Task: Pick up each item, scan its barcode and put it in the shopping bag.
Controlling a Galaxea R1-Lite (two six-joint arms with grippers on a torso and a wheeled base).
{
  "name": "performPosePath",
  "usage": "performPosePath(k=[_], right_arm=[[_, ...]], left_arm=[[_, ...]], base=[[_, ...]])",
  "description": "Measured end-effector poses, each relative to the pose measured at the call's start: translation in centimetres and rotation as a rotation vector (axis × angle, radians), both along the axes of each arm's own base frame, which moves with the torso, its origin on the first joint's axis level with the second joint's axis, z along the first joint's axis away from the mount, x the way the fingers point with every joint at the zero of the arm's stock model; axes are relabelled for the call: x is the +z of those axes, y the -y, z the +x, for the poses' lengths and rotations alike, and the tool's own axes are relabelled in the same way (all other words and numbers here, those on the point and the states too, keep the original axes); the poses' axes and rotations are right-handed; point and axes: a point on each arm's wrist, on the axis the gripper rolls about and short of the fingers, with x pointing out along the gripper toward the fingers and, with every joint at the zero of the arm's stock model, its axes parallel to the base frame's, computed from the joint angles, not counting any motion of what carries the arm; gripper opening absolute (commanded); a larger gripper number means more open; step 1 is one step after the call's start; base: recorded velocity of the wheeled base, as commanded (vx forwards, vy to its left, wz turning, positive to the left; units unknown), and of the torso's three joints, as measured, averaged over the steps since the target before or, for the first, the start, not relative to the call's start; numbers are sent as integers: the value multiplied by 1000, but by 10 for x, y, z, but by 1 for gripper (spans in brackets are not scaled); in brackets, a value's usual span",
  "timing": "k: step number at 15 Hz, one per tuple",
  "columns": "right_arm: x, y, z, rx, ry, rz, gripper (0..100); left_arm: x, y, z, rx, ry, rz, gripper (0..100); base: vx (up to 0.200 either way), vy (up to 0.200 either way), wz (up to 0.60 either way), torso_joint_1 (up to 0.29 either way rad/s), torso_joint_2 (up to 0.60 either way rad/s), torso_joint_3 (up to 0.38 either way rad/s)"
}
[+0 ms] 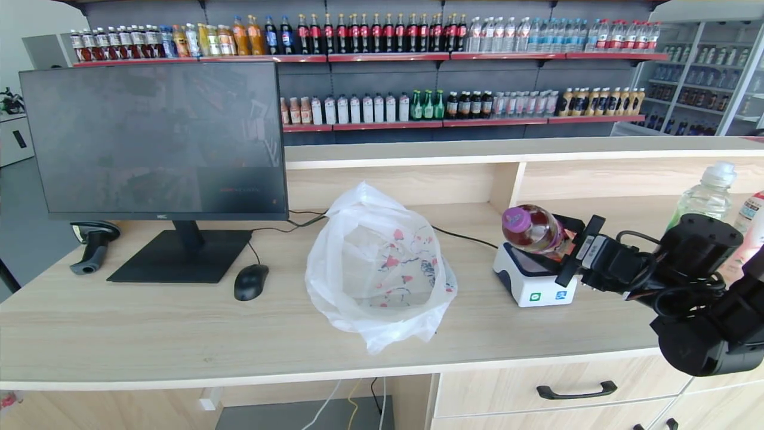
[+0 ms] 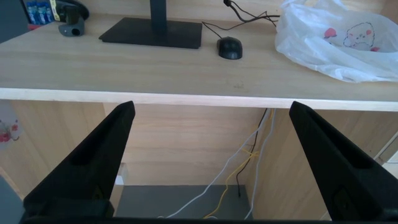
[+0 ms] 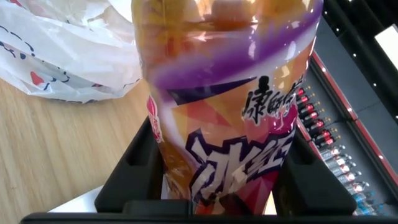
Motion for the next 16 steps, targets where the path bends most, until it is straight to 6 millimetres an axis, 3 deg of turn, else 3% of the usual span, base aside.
performPosePath(k=[8,16], right_arm=[[6,0,-2,2,-14,29,0],[34,-38,-29,-79,-105,253,0]], left_arm=[[0,0,0,0,-1,0,100],[0,0,0,0,-3,8,100]], base=[[0,0,0,0,0,0],[0,0,0,0,0,0]])
